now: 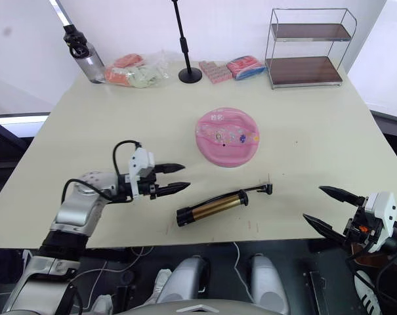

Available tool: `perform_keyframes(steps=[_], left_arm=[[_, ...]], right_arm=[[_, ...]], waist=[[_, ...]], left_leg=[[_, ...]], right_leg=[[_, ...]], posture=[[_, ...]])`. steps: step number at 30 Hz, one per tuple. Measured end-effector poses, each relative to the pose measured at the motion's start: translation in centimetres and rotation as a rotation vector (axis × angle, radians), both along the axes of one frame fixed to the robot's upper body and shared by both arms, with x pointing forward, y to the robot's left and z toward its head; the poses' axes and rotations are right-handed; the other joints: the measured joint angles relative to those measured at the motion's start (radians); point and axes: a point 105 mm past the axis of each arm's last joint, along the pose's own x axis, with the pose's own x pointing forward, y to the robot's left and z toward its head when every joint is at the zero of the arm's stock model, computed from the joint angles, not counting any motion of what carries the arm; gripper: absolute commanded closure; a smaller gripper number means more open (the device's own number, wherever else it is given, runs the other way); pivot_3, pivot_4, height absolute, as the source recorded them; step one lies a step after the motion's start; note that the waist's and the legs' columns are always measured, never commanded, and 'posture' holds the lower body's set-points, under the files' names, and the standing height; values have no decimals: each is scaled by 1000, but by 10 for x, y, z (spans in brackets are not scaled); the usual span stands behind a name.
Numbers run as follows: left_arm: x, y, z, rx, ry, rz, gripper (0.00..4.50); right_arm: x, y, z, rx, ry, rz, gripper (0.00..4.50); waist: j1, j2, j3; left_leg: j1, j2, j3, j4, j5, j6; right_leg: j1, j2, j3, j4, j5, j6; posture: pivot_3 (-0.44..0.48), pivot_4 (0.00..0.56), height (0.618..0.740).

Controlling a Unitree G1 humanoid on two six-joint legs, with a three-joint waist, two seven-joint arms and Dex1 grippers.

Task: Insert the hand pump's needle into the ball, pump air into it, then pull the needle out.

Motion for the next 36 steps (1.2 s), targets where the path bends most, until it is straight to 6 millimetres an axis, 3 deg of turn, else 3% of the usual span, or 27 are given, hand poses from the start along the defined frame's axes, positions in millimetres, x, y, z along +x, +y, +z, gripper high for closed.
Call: perform_keyframes(steps=[8,17,28,36], left_arm=[[4,-52,-13,41,34,-140,2151],[17,-91,-30,116,43,-147,2151],[12,-106,-57,197,95,-178,2151],[16,-134,-62,202,59,-178,2151]], right_arm=[[0,7,8,-7,-30,16,0],[-2,6,7,-14,-23,13,0],[-1,6,6,-20,-24,7,0],[-7,-1,2,-10,-3,-35,0]], waist=[[1,0,0],[2,0,0],[-1,0,0],[7,0,0]], left_leg=[[0,-2,0,1,0,0],[-1,-3,-1,2,0,0],[-1,-3,-1,2,0,0],[-1,-3,-1,2,0,0]], right_leg=[[0,0,0,0,0,0],[0,1,0,0,1,1],[0,1,0,0,1,1],[1,1,0,0,1,2]], posture=[[0,150,740],[0,150,740],[0,150,740],[0,150,740]])
